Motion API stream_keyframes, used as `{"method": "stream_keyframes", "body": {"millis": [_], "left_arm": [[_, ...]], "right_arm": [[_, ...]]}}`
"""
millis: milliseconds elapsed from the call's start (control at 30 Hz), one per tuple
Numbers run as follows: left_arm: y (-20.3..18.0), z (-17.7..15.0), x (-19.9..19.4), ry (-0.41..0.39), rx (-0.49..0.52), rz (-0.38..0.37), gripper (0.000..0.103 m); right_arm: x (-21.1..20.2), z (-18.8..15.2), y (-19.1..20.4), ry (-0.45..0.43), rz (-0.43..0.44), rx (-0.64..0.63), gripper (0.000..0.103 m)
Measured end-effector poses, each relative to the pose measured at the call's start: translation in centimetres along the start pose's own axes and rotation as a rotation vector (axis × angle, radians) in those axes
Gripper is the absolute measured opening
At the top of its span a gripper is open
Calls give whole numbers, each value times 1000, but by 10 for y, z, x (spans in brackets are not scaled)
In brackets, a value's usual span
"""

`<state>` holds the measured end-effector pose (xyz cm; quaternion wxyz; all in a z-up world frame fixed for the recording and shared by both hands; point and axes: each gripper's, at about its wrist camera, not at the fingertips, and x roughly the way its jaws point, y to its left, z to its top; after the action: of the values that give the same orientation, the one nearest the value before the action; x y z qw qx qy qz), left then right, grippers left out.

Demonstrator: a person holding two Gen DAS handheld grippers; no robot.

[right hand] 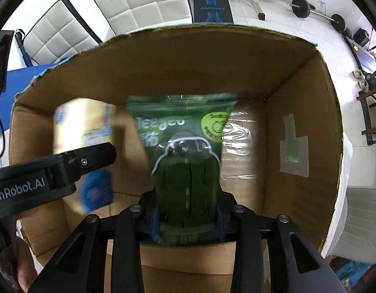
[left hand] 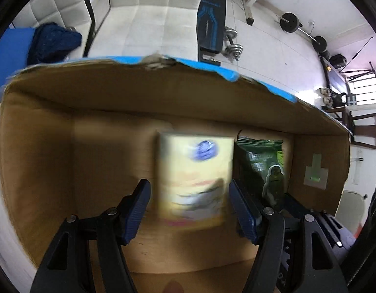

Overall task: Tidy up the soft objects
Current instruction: 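Carry the tissue pack with the left tool into the box while the right tool carries the green bag in, then withdraw both tools and move the right tool to the red snack bag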

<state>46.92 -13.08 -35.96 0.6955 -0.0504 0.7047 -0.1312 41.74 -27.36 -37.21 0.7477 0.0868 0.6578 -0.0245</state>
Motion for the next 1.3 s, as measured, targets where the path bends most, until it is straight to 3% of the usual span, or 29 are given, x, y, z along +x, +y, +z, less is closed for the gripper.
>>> {"method": "stream_keyframes", "body": {"millis": [167,300,367,433,567,967,1300], "left_arm": [[5,-11,-12,-24,15,37,69],[9,-22,-20,-42,32,69,82],[11,-32,-27,-60,33,89,89],[13,-46,-36,-81,41,112,96],[18,-72,-56,-141,50,155,101],[5,-135,-129,-283,75,195,101],[-9,-188,-184,-373,85,171,101]], "right_arm": [[-1,-5,6,7,-25,-16,53],[-7,-10,6,-1,-41,-30,56],[-15,-21,8,-5,-44,-35,78],[-24,-33,9,-13,-36,-37,94],[-38,-54,9,-20,-40,-41,103],[-110,-110,19,-154,-79,-43,103],[-183,-155,22,-255,-63,-33,103]]}}
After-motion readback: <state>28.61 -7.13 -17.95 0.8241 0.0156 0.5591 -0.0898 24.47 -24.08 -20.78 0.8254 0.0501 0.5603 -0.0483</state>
